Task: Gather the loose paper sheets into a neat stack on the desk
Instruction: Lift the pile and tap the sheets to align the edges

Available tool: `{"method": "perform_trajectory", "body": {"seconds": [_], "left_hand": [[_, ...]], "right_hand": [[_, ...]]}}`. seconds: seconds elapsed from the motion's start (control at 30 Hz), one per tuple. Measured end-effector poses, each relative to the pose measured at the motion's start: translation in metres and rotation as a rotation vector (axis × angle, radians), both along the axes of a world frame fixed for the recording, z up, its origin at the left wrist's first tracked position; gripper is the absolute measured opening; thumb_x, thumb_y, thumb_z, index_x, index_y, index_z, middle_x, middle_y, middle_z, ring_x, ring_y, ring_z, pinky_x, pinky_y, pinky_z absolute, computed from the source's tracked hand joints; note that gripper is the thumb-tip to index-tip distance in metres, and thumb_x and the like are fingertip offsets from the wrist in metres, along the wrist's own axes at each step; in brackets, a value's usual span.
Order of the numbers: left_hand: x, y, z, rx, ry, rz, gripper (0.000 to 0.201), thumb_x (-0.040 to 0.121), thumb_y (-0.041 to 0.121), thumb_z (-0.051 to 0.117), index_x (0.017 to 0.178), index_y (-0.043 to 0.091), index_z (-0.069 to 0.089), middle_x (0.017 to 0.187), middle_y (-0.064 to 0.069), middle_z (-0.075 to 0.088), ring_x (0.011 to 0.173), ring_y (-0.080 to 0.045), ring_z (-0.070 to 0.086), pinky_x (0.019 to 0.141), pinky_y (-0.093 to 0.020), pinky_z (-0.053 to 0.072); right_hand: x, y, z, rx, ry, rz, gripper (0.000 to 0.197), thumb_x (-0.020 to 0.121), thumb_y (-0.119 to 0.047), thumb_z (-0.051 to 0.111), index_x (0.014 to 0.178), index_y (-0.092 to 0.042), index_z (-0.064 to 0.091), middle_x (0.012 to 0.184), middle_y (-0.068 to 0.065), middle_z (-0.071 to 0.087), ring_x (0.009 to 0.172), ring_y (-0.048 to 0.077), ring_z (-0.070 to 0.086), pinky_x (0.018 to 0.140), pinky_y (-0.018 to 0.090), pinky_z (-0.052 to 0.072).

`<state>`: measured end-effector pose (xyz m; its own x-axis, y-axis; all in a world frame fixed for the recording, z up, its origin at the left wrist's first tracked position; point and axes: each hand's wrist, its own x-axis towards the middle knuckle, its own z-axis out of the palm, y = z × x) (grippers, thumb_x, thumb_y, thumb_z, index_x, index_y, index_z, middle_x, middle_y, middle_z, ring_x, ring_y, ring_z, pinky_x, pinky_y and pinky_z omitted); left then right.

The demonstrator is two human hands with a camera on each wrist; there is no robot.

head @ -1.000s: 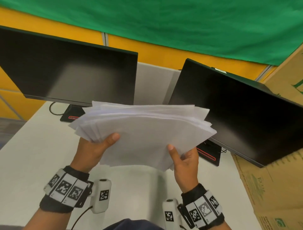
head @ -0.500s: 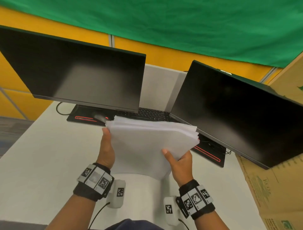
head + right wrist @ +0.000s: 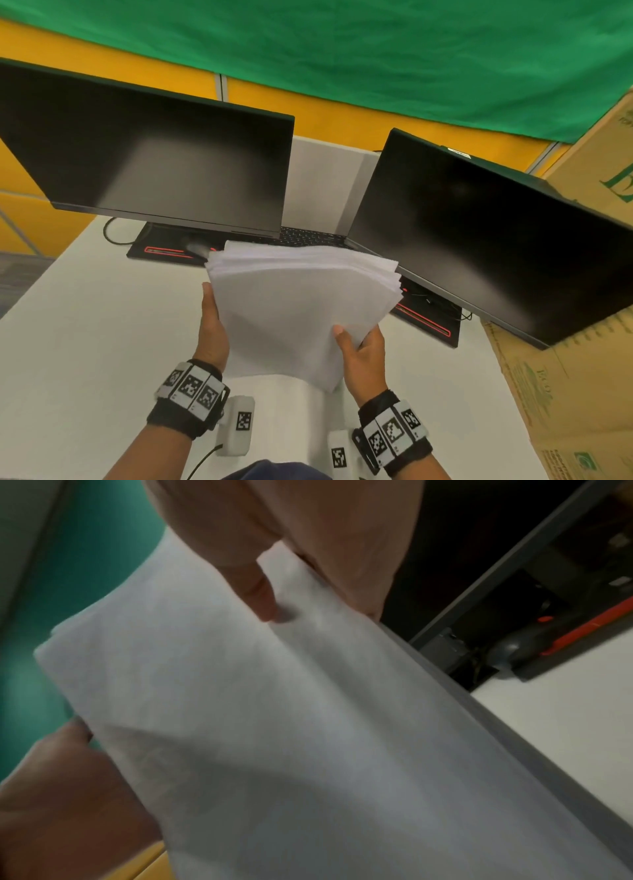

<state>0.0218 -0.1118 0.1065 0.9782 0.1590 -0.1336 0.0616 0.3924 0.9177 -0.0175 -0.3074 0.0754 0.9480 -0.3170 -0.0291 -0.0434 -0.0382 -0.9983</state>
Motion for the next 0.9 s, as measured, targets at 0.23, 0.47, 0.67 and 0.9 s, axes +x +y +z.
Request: {"method": "perform_trajectory", "body": {"seconds": [0.23, 0.47, 0.67, 0.9], "left_hand": [[0.012, 0.004, -0.014, 0.098, -0.071, 0.034, 0.045, 0.101, 0.04, 0.014, 0.107, 0.027, 0.057, 0.072, 0.02, 0.071, 0.08, -0.005, 0.063, 0.072, -0.024, 0.052], [0.003, 0.006, -0.013, 0.119, 0.108, -0.036, 0.072, 0.098, 0.046, 0.01, 0.057, 0.049, 0.07, 0.058, 0.024, 0.07, 0.058, 0.009, 0.064, 0.059, -0.018, 0.052], [0.011, 0.001, -0.026, 0.131, 0.073, 0.008, 0.058, 0.086, 0.061, 0.03, 0.061, 0.022, 0.065, 0.069, -0.006, 0.065, 0.067, -0.02, 0.059, 0.072, -0.036, 0.044], [0.007, 0.002, -0.038, 0.138, 0.17, 0.052, 0.049, 0.1, 0.033, 0.024, 0.07, 0.028, 0.062, 0.054, 0.015, 0.068, 0.056, -0.003, 0.063, 0.07, -0.028, 0.041]], "right_hand": [[-0.001, -0.003, 0.008, -0.01, -0.107, -0.07, 0.056, 0.084, -0.003, 0.065, 0.134, -0.011, 0.04, 0.122, 0.007, 0.061, 0.11, 0.016, 0.061, 0.098, 0.036, 0.052], [-0.002, -0.023, 0.002, 0.046, -0.139, 0.039, 0.049, 0.078, -0.006, 0.07, 0.116, -0.031, 0.052, 0.105, -0.017, 0.07, 0.099, 0.005, 0.065, 0.079, 0.02, 0.055], [0.004, -0.017, 0.0, 0.086, -0.141, 0.005, 0.048, 0.066, -0.033, 0.071, 0.109, -0.015, 0.06, 0.097, -0.006, 0.073, 0.091, 0.01, 0.068, 0.072, 0.023, 0.055], [0.006, -0.016, 0.0, 0.116, -0.137, 0.024, 0.056, 0.062, -0.032, 0.074, 0.11, -0.009, 0.058, 0.098, 0.007, 0.07, 0.086, 0.01, 0.07, 0.068, 0.019, 0.055]]}}
